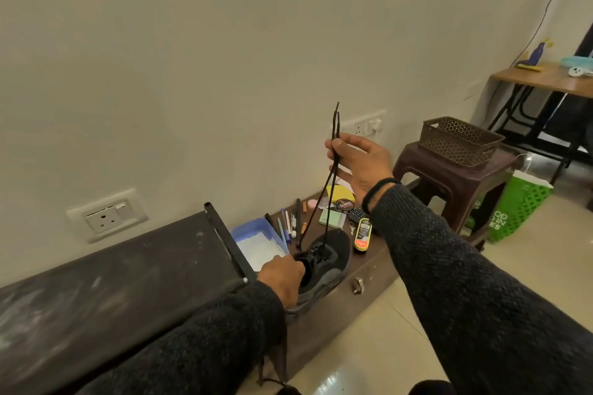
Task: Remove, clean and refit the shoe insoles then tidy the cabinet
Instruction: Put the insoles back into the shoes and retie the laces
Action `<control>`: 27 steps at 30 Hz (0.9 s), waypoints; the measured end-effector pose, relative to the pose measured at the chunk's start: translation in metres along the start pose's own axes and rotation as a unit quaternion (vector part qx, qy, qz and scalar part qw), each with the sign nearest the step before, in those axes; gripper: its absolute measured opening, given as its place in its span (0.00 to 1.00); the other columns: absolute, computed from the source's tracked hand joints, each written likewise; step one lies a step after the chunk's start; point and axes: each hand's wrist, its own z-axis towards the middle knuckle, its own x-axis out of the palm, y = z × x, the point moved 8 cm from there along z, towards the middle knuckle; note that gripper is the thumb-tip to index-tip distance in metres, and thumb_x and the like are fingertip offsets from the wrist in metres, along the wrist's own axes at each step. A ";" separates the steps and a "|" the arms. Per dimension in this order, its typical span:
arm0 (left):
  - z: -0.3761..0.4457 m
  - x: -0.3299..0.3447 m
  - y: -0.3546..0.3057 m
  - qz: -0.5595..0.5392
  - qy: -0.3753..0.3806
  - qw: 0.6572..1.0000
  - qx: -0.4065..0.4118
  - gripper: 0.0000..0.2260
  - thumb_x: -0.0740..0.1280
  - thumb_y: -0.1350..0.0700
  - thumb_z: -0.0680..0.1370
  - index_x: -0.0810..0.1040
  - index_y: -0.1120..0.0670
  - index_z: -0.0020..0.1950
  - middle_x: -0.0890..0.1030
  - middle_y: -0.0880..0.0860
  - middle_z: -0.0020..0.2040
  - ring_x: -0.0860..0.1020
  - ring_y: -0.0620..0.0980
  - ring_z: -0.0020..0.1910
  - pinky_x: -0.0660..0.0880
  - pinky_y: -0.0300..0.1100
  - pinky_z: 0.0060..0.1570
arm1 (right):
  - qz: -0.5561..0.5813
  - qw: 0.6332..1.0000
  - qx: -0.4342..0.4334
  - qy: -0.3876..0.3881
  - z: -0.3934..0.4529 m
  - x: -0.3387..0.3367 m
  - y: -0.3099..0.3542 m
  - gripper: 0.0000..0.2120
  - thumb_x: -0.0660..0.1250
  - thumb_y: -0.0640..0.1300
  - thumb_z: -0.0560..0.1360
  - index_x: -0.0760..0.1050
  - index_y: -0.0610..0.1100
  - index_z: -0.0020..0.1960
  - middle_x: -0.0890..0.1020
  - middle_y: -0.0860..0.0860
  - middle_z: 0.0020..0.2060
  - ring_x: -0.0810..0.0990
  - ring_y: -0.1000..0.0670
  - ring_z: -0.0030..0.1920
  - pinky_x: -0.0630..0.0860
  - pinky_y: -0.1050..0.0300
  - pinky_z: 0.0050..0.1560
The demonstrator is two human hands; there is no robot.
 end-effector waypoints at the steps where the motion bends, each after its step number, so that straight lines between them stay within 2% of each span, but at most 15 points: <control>1: 0.001 0.000 -0.003 0.011 -0.012 1.000 0.009 0.16 0.65 0.63 0.81 0.74 0.59 0.69 0.76 0.61 0.63 0.76 0.60 0.61 0.74 0.49 0.61 | -0.018 1.000 -0.004 -0.001 0.000 0.002 0.002 0.06 0.72 0.36 0.77 0.81 0.44 0.52 0.88 0.46 0.47 0.84 0.50 0.49 0.80 0.45 0.59; 4: 0.001 0.004 -0.013 0.037 -0.019 0.998 0.043 0.16 0.65 0.63 0.81 0.74 0.59 0.70 0.76 0.61 0.63 0.76 0.60 0.61 0.75 0.51 0.61 | -0.063 0.998 -0.018 -0.010 -0.002 0.008 0.008 0.05 0.72 0.38 0.77 0.81 0.47 0.49 0.88 0.48 0.46 0.80 0.57 0.45 0.75 0.54 0.52; 9: 0.000 0.015 -0.032 -0.033 -0.046 0.996 0.073 0.12 0.67 0.63 0.79 0.76 0.60 0.62 0.78 0.61 0.60 0.77 0.61 0.57 0.76 0.51 0.56 | -0.053 0.998 -0.011 0.010 0.000 0.021 0.007 0.05 0.71 0.36 0.78 0.81 0.43 0.51 0.88 0.45 0.46 0.79 0.52 0.41 0.80 0.50 0.51; 14: 0.003 0.018 -0.047 -0.062 -0.102 0.989 0.083 0.12 0.65 0.60 0.80 0.77 0.59 0.63 0.76 0.61 0.63 0.74 0.60 0.60 0.75 0.52 0.61 | -0.065 0.998 -0.021 0.017 0.000 0.027 0.007 0.05 0.72 0.36 0.77 0.81 0.45 0.49 0.88 0.46 0.45 0.84 0.51 0.47 0.82 0.50 0.54; 17: 0.003 0.017 -0.040 -0.117 -0.127 0.983 0.061 0.10 0.67 0.57 0.80 0.79 0.56 0.61 0.78 0.57 0.61 0.77 0.56 0.58 0.76 0.48 0.59 | -0.079 0.996 -0.028 0.017 0.001 0.024 0.008 0.05 0.72 0.36 0.77 0.81 0.45 0.49 0.88 0.46 0.44 0.85 0.52 0.46 0.82 0.52 0.52; 19: -0.003 0.003 -0.026 -0.257 -0.198 0.946 0.019 0.08 0.70 0.51 0.79 0.77 0.51 0.57 0.80 0.51 0.55 0.79 0.48 0.52 0.78 0.42 0.54 | -0.080 0.996 -0.033 0.016 0.002 0.021 0.009 0.05 0.72 0.35 0.77 0.82 0.43 0.50 0.88 0.46 0.44 0.86 0.51 0.46 0.83 0.53 0.51; 21: -0.012 -0.025 -0.005 -0.413 -0.290 0.862 -0.037 0.10 0.69 0.46 0.80 0.71 0.46 0.56 0.80 0.48 0.48 0.79 0.44 0.46 0.79 0.38 0.50 | -0.077 0.996 -0.035 0.020 0.003 0.020 0.009 0.05 0.72 0.34 0.76 0.82 0.42 0.50 0.88 0.45 0.44 0.86 0.49 0.48 0.83 0.52 0.51; 23: -0.015 -0.056 0.011 -0.508 -0.366 0.778 -0.053 0.13 0.68 0.45 0.81 0.71 0.47 0.62 0.81 0.48 0.45 0.80 0.45 0.45 0.79 0.41 0.51 | -0.073 0.996 -0.033 0.026 0.006 0.021 0.007 0.05 0.72 0.33 0.76 0.81 0.41 0.49 0.88 0.44 0.43 0.87 0.46 0.48 0.84 0.51 0.51; 24: -0.012 -0.071 0.012 -0.525 -0.385 0.758 -0.035 0.14 0.67 0.46 0.81 0.72 0.48 0.65 0.82 0.49 0.46 0.80 0.47 0.46 0.79 0.43 0.52 | -0.071 0.997 -0.030 0.030 0.006 0.023 0.005 0.05 0.72 0.33 0.76 0.81 0.40 0.49 0.88 0.43 0.43 0.87 0.46 0.48 0.84 0.50 0.51; 25: -0.011 -0.088 0.009 -0.521 -0.399 0.755 -0.008 0.13 0.66 0.48 0.83 0.75 0.50 0.66 0.83 0.51 0.48 0.81 0.49 0.48 0.79 0.46 0.53 | -0.071 0.996 -0.027 0.035 0.007 0.026 0.005 0.04 0.72 0.32 0.76 0.81 0.40 0.49 0.87 0.42 0.43 0.86 0.46 0.46 0.84 0.51 0.50; 27: -0.002 -0.109 0.000 -0.476 -0.414 0.776 0.027 0.12 0.63 0.52 0.84 0.80 0.55 0.63 0.85 0.54 0.50 0.81 0.51 0.48 0.79 0.51 0.53 | -0.078 0.996 -0.022 0.044 0.009 0.031 0.004 0.04 0.72 0.32 0.76 0.81 0.39 0.48 0.87 0.41 0.43 0.85 0.46 0.43 0.83 0.53 0.47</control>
